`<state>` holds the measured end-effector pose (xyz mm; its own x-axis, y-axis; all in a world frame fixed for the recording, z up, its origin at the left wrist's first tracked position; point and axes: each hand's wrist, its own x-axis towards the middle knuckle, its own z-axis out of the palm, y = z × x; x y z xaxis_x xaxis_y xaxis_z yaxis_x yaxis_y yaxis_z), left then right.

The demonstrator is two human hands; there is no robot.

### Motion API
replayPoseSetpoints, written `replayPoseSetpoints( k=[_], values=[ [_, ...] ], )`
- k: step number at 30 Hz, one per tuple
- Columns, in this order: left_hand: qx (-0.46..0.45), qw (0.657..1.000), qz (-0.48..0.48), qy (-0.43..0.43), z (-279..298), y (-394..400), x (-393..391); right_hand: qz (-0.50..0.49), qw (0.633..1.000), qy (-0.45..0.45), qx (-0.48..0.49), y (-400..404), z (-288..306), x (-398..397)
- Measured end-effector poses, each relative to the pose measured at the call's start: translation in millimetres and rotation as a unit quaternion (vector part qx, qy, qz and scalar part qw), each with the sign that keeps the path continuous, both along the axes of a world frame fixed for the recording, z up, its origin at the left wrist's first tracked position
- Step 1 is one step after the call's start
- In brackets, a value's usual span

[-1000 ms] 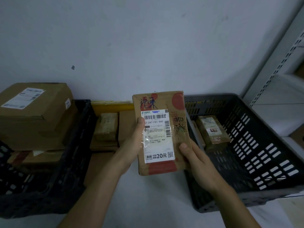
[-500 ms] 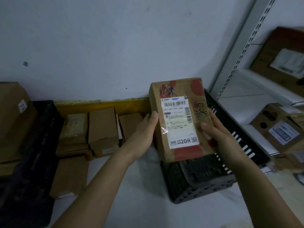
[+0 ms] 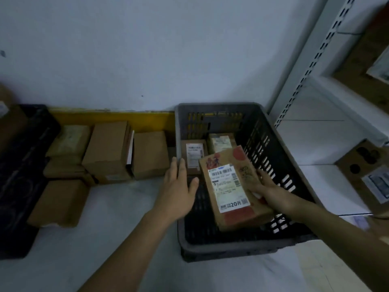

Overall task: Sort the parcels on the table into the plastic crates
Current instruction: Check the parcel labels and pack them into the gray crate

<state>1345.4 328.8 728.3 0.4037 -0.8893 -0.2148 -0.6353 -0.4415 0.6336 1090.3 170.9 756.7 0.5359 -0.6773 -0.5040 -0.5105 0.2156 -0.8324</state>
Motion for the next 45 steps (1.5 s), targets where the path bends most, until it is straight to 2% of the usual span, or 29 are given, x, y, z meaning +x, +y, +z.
replayPoseSetpoints(
  k=[7,9,11,15,18,24,28,33,35,38,41,43,45],
  values=[
    [0.001,0.998,0.048,-0.047,0.1,2.6,-14.5,0.092,0.993,0.030,0.067,-11.7,-81.2,28.3],
    [-0.006,0.997,0.056,-0.050,-1.2,3.6,-16.2,0.113,0.991,0.040,0.064,-3.4,-93.1,37.1],
    [-0.010,0.996,0.066,-0.054,-2.8,3.8,-17.1,0.175,0.982,0.065,0.040,3.2,-103.3,43.3],
    [-0.013,0.994,0.077,-0.071,-5.0,3.4,-17.1,0.281,0.955,0.086,-0.032,8.2,-124.5,46.9],
    [-0.004,0.991,0.079,-0.104,-5.6,3.5,-17.7,0.363,0.921,0.112,-0.086,3.8,-129.2,47.9],
    [0.013,0.986,0.082,-0.148,-6.7,2.9,-19.3,0.413,0.881,0.167,-0.160,-7.2,-135.8,44.4],
    [0.020,0.984,0.079,-0.161,-6.8,1.7,-19.6,0.429,0.868,0.199,-0.154,-18.2,-138.2,51.6],
    [0.028,0.980,0.075,-0.184,-5.9,2.8,-20.4,0.478,0.805,0.302,-0.177,-20.8,-122.1,68.1],
    [0.027,0.980,0.076,-0.183,-3.7,3.5,-20.1,0.485,0.772,0.350,-0.217,-17.3,-120.2,70.4],
    [0.020,0.983,0.079,-0.164,0.8,5.1,-15.3,0.467,0.716,0.400,-0.330,-19.2,-116.0,72.0],
    [0.001,0.981,0.088,-0.171,2.9,14.6,-2.1,0.422,0.687,0.401,-0.435,-22.3,-99.1,74.3],
    [-0.010,0.978,0.106,-0.180,2.9,24.3,13.2,0.380,0.651,0.411,-0.513,-21.6,-78.7,81.7],
    [-0.013,0.972,0.133,-0.195,1.0,35.9,32.8,0.321,0.648,0.390,-0.570,-17.3,-51.2,94.7]
  ],
)
